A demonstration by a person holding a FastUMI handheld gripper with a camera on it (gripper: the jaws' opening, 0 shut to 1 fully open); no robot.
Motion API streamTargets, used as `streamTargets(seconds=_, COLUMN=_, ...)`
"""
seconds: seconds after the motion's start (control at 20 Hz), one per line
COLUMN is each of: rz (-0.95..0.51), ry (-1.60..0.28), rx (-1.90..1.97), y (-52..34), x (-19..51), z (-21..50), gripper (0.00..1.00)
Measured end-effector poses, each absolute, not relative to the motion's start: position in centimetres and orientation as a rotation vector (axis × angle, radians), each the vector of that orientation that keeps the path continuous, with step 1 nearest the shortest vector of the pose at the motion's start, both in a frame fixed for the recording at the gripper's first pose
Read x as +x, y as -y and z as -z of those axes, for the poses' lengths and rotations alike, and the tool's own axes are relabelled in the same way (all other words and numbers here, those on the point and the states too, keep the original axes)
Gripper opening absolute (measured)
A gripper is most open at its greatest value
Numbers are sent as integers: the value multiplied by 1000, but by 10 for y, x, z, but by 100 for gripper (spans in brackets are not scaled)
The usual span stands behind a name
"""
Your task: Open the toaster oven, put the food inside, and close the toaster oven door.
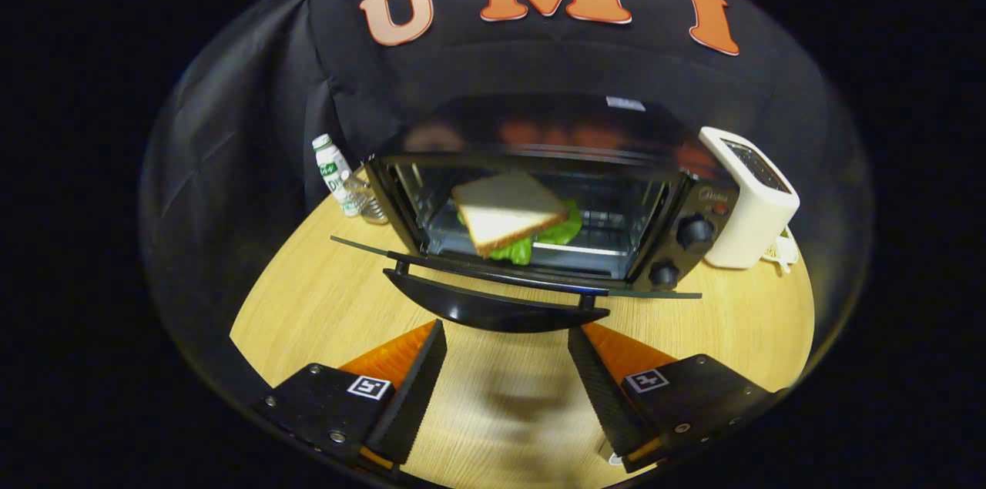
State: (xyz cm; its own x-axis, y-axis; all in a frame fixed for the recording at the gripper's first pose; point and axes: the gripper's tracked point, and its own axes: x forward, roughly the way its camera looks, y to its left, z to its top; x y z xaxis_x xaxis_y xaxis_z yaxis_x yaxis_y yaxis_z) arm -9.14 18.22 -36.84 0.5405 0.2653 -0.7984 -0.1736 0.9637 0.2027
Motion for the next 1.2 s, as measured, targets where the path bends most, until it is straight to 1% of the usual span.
streamTargets(seconds=0.1, rz=-244, ry=-925, rx=108, y=-177, x=-71, z=356, gripper=95)
streamTargets(seconds=0.3, rz=-222, ry=-781, rx=108, y=-159, x=-35, z=308, gripper=95)
streamTargets(seconds=0.5, rz=-221, ry=-624, rx=127, y=-143, x=-14, z=239, gripper=95)
streamTargets(seconds=0.7, rz=-213, ry=-435, rx=121, y=-113, x=6, z=158, gripper=97)
streamTargets(seconds=1.05, rz=-116, ry=-205, rx=112, y=-36, x=23, z=35, gripper=98)
streamTargets(seconds=1.2, rz=-69, ry=-125, rx=75, y=-5, x=26, z=-4, gripper=98)
